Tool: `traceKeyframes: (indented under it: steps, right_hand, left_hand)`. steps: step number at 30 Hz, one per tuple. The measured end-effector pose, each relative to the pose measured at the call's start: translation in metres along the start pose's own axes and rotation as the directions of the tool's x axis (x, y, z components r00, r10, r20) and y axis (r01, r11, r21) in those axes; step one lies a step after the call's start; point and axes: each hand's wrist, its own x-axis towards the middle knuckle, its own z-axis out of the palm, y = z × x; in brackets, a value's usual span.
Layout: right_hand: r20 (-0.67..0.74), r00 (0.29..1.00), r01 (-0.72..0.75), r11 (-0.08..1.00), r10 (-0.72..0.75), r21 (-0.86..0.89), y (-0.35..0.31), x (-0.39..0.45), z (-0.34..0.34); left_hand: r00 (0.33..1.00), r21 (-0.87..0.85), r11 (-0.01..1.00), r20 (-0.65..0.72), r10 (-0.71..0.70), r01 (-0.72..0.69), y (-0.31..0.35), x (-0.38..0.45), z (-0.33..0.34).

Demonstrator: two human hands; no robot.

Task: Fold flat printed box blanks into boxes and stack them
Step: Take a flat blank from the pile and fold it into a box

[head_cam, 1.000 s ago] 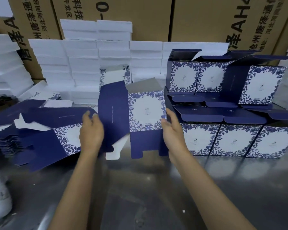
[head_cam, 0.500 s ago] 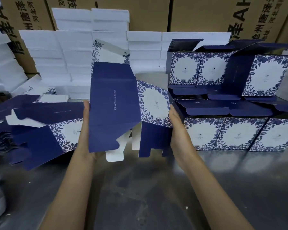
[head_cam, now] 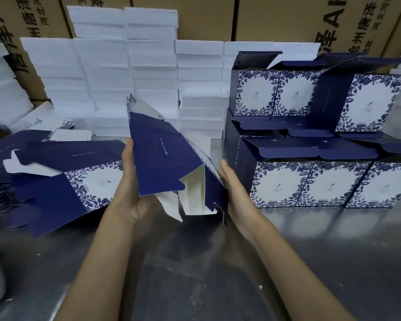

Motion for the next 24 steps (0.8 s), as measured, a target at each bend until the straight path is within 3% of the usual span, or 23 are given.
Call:
traceKeyframes:
  steps: [6, 9, 13, 17, 20, 22, 24]
  right_hand:
    - [0.159, 0.986, -0.064, 0.997, 0.059, 0.031, -0.008, -0.006, -0.002]
    - [0.164, 0.986, -0.031, 0.997, 0.018, 0.077, -0.017, -0.006, -0.002]
    - [0.081, 0.996, -0.052, 0.974, 0.035, 0.22, -0.025, -0.008, -0.013]
    - [-0.064, 0.998, -0.015, 0.994, 0.021, 0.104, -0.02, -0.003, -0.022]
    - [-0.086, 0.996, 0.031, 0.997, -0.025, 0.077, -0.017, -0.001, -0.022]
    - [-0.063, 0.998, 0.022, 0.994, -0.016, 0.104, -0.014, -0.001, -0.025]
    - [-0.041, 0.999, -0.004, 0.993, 0.009, 0.117, -0.011, 0.0, -0.029]
  left_hand:
    - [0.992, 0.077, 0.991, 0.065, -0.111, 0.106, -0.009, 0.003, -0.002]
    - [0.986, 0.182, 0.969, -0.015, -0.168, 0.167, -0.017, 0.005, -0.003]
    - [0.989, 0.361, 0.933, -0.144, 0.041, 0.014, -0.016, 0.008, -0.005]
    - [0.942, 0.75, 0.661, -0.248, 0.225, 0.04, -0.01, 0.013, -0.007]
    - [0.901, 0.837, 0.547, -0.233, 0.365, -0.005, -0.013, 0.014, -0.009]
    - [0.87, 0.824, 0.567, -0.279, 0.407, -0.002, -0.012, 0.014, -0.013]
    - [0.873, 0.721, 0.693, -0.343, 0.346, 0.008, -0.008, 0.013, -0.021]
